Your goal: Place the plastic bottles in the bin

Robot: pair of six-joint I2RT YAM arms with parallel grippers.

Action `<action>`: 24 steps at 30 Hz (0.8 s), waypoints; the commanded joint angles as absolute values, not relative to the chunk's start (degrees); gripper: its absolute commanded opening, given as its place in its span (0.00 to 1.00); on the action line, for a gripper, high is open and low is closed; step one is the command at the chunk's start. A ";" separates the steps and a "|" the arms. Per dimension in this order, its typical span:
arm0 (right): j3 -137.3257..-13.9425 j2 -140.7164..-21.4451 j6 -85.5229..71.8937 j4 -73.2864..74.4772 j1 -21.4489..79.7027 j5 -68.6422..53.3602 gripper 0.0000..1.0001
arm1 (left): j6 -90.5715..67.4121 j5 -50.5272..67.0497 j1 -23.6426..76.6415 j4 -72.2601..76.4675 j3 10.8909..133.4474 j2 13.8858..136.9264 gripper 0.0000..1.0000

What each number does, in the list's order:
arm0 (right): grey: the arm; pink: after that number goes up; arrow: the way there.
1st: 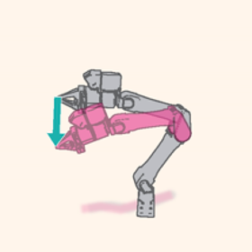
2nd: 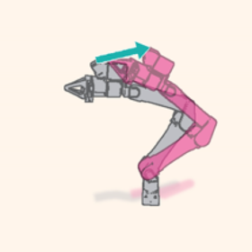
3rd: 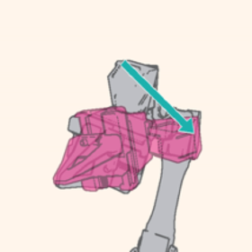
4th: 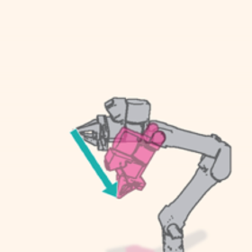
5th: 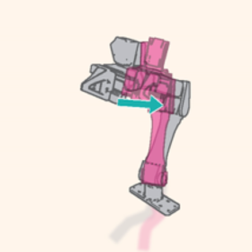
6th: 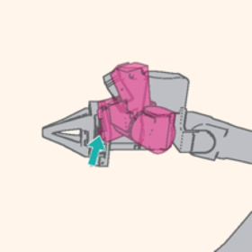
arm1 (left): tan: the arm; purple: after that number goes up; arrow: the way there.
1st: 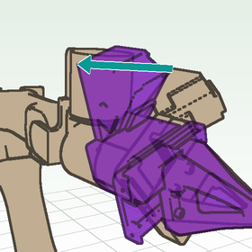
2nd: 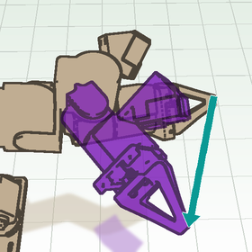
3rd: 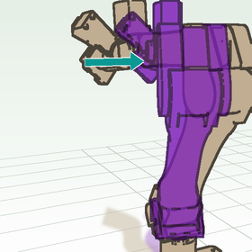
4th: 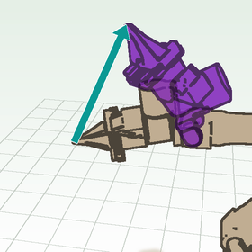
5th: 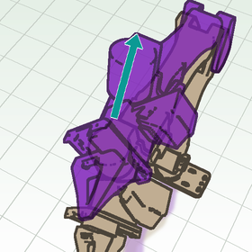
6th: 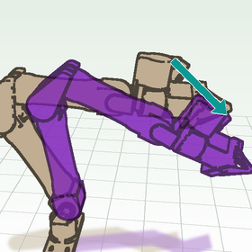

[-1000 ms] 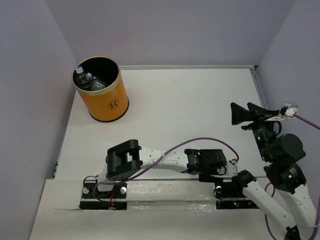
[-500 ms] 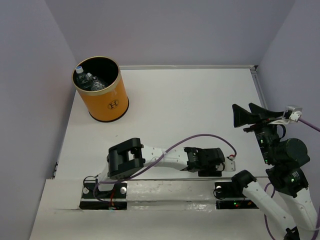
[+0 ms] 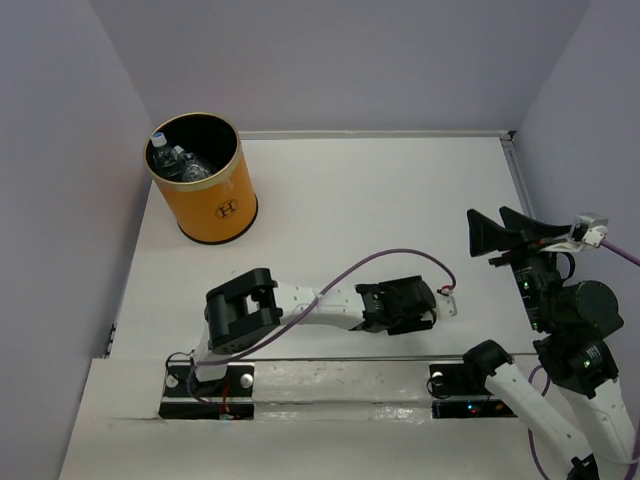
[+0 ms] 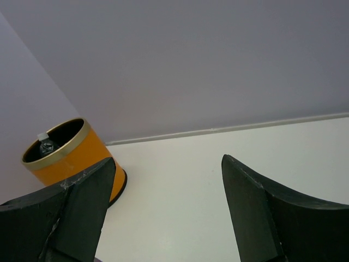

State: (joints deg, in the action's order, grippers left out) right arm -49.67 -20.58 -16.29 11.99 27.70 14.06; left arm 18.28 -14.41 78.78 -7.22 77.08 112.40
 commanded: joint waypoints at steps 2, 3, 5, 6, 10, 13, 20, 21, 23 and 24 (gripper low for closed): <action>-49.92 -18.46 -15.29 9.84 27.51 13.97 0.83 | 13.72 -18.63 75.85 -6.77 73.13 101.00 0.00; -49.92 -18.02 -15.38 9.84 27.51 13.97 0.83 | 13.01 -18.72 74.98 -6.33 72.43 100.03 0.00; -50.01 -17.84 -15.38 9.93 27.51 13.80 0.83 | 10.83 -18.11 73.92 -6.24 69.97 97.48 0.00; -49.92 -17.75 -15.64 9.84 27.51 13.71 0.83 | 10.11 -17.84 73.66 -6.15 68.57 96.77 0.00; -49.66 -18.37 -16.08 9.84 27.51 13.01 0.83 | 7.21 -18.02 73.04 -6.06 66.19 93.18 0.00; -49.75 -18.72 -16.35 9.93 27.51 12.66 0.83 | 5.45 -17.23 71.99 -5.80 65.13 90.19 0.00; -50.45 -20.91 -17.22 9.76 27.51 9.68 0.83 | 0.80 -20.74 69.35 -3.97 64.25 81.92 0.00; -50.45 -21.35 -17.49 9.76 27.51 8.88 0.83 | 0.36 -21.09 68.30 -3.69 64.16 80.96 0.00; -50.01 -22.41 -18.19 9.58 27.51 7.65 0.83 | -3.51 -21.53 64.87 -2.99 64.68 77.88 0.00; -49.75 -22.59 -18.37 9.58 27.51 7.56 0.83 | -4.30 -21.27 63.73 -2.64 65.12 76.74 0.00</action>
